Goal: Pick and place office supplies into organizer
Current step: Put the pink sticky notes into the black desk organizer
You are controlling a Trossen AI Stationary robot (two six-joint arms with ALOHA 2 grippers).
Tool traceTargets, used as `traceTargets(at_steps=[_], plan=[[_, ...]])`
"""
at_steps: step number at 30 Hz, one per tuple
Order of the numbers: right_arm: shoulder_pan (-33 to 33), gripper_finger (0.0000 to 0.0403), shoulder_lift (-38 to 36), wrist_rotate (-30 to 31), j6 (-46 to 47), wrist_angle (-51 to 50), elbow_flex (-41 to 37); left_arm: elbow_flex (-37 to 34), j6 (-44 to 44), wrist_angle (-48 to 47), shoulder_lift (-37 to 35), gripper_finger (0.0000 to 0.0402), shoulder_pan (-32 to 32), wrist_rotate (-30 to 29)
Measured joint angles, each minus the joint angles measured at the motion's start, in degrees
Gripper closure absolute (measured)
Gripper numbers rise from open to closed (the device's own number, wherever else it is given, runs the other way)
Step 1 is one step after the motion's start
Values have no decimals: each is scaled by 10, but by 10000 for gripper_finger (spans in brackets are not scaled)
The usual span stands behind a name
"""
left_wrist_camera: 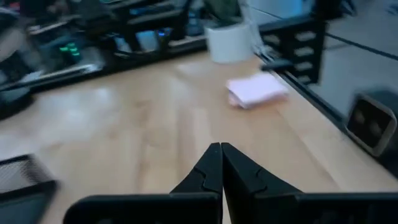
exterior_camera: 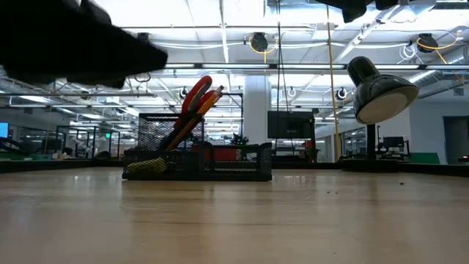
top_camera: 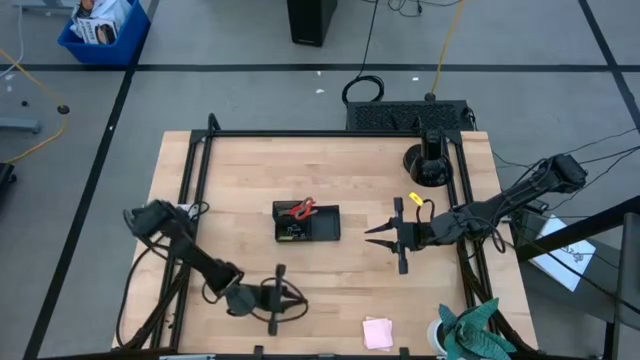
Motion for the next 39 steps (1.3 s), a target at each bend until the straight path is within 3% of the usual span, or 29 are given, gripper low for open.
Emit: traceTargets(at_steps=[6, 11, 19, 24, 28, 30, 39], plan=[[-6, 330, 27, -43, -18, 12, 0, 3, -17, 28, 30, 400, 36, 129], [-16, 330, 58, -45, -44, 52, 0, 23, -4, 21, 29, 400, 64, 248], [12, 330, 102, -64, -134, 34, 1, 21, -4, -2, 29, 398, 52, 254], [82, 335, 133, 68, -123, -85, 59, 21, 3, -21, 29, 384, 58, 228], [138, 375, 169, 91, -53, -151, 113, 21, -4, -28, 29, 383, 68, 227], [160, 395, 190, 70, -18, -169, 128, 21, -13, -33, 29, 387, 71, 227], [229, 401, 275, -109, 222, -241, 188, 21, -34, -41, 29, 388, 74, 226]])
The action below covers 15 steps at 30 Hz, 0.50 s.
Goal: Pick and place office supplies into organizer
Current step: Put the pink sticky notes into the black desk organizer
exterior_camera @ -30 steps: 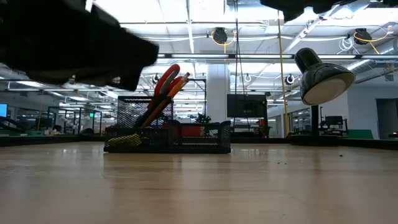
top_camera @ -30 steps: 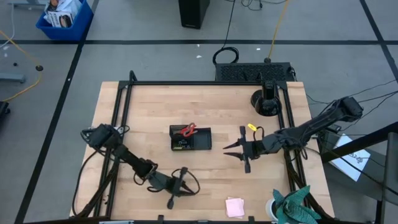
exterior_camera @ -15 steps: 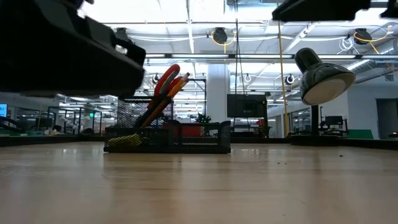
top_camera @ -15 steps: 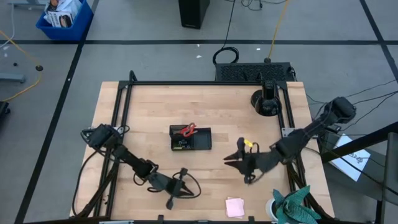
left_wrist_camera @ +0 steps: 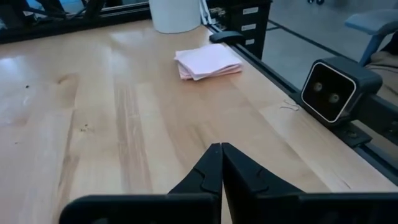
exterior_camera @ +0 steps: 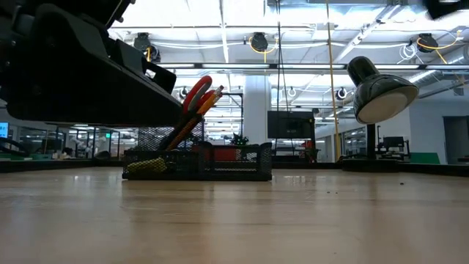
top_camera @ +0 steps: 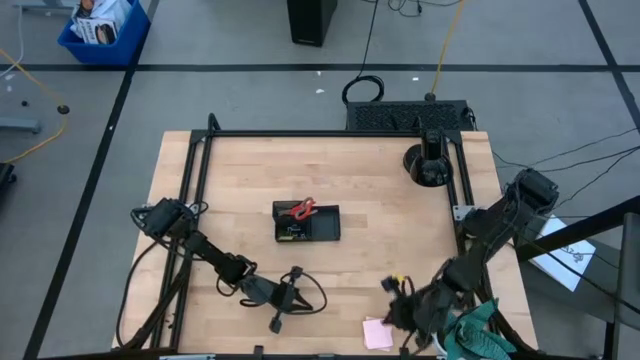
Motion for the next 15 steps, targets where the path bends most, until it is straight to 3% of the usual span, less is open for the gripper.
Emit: traceTargets(at_steps=[3, 10, 15], plan=[[14, 402, 30, -77, 80, -31, 20, 0, -5, 0, 0, 379, 0, -4], [25, 402, 85, -189, 220, -74, 31, 0, -17, 3, 0, 394, 0, -30], [21, 402, 125, -221, 236, -51, 32, 0, -21, 3, 0, 393, 0, -32]])
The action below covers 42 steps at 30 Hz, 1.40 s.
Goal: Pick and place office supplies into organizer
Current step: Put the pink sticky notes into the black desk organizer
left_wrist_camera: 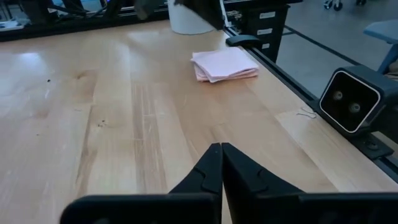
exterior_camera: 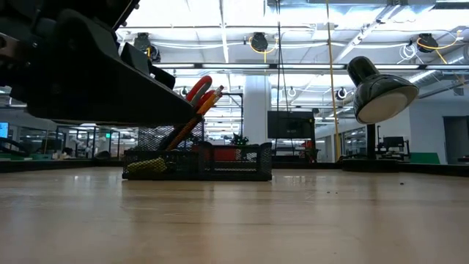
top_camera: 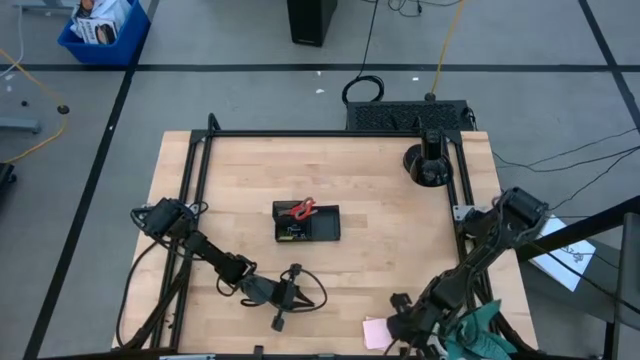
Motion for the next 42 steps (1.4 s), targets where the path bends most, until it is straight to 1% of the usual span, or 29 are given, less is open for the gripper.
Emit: traceTargets(at_steps=[6, 12, 14, 17, 20, 22, 25, 29, 31, 33, 36, 39, 42], plan=[[-18, 403, 44, 1, -4, 9, -1, 0, 0, -2, 0, 375, 0, 0], [-41, 403, 62, -4, -38, 46, 0, 0, -2, -5, 0, 386, -1, 0], [-50, 403, 64, 6, -52, 68, -1, 0, -2, -6, 0, 394, -1, 0], [-63, 403, 65, 40, -77, 88, -1, 0, -2, -6, 0, 398, -1, 0], [-78, 403, 69, 68, -104, 93, -1, 0, -2, -6, 0, 388, -1, 0], [-88, 403, 74, 74, -121, 95, -1, 0, -2, -6, 0, 380, -1, 0], [-106, 403, 86, 60, -141, 109, 0, 0, -2, -7, 0, 373, -1, 0], [-123, 403, 101, 56, -158, 136, 0, 0, -2, -8, 0, 371, -1, 0], [-128, 403, 99, 54, -160, 131, 0, 0, -2, -10, 0, 371, -1, 0], [-128, 403, 89, 66, -169, 119, 0, 0, -2, -10, 0, 371, -1, 0], [-121, 403, 68, 120, -189, 105, -3, 0, -2, -10, 0, 371, -1, 0], [-115, 403, 39, 158, -184, 92, -3, 0, -2, -10, 0, 371, -1, 0], [-110, 403, 22, 152, -174, 91, -2, 0, -4, -11, 0, 371, -1, 0]])
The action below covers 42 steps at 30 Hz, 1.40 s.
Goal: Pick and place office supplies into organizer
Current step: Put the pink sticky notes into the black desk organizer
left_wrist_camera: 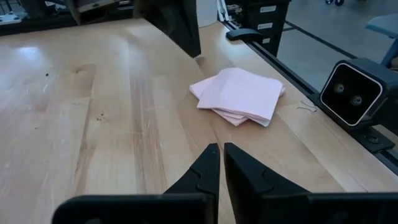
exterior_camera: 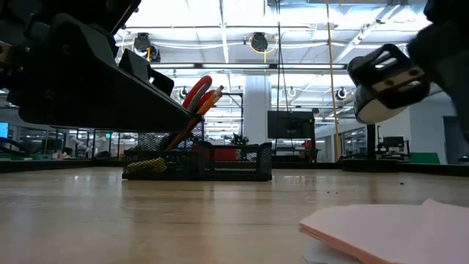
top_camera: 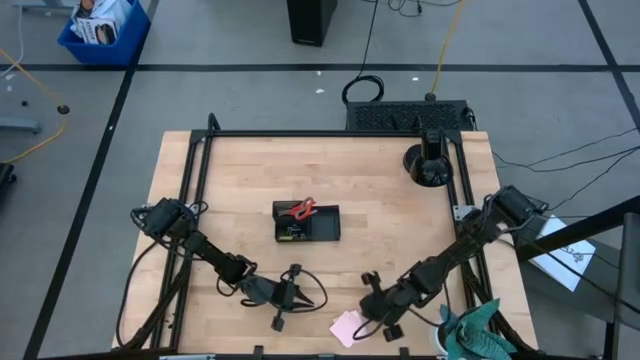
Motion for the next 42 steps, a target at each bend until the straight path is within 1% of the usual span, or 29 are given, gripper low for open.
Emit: traceTargets(at_steps=[2, 6, 9, 18, 25, 29, 35, 40, 42], plan=[[5, 403, -3, -26, 1, 1, -1, 0, 0, 0, 0, 371, 0, 0], [12, 403, 6, -102, 26, 40, 0, 0, -1, -5, 0, 371, 0, 0], [19, 403, 32, -117, 36, 57, 0, 0, -1, -9, 0, 371, 0, 0], [31, 403, 96, -108, 46, 169, 0, 0, -1, -14, 0, 371, 0, 0], [26, 403, 120, -102, 40, 188, 1, 0, -3, -16, 0, 371, 0, 0], [10, 403, 125, -87, 27, 187, 1, 0, -3, -16, 0, 371, 0, 0], [-30, 403, 125, -74, -11, 194, 1, 0, -3, -17, 0, 371, 0, 0], [-60, 403, 126, -73, -43, 214, 0, 0, -3, -22, 0, 371, 0, 0], [-70, 403, 127, -62, -48, 220, 0, 0, -3, -24, 0, 371, 0, 0]])
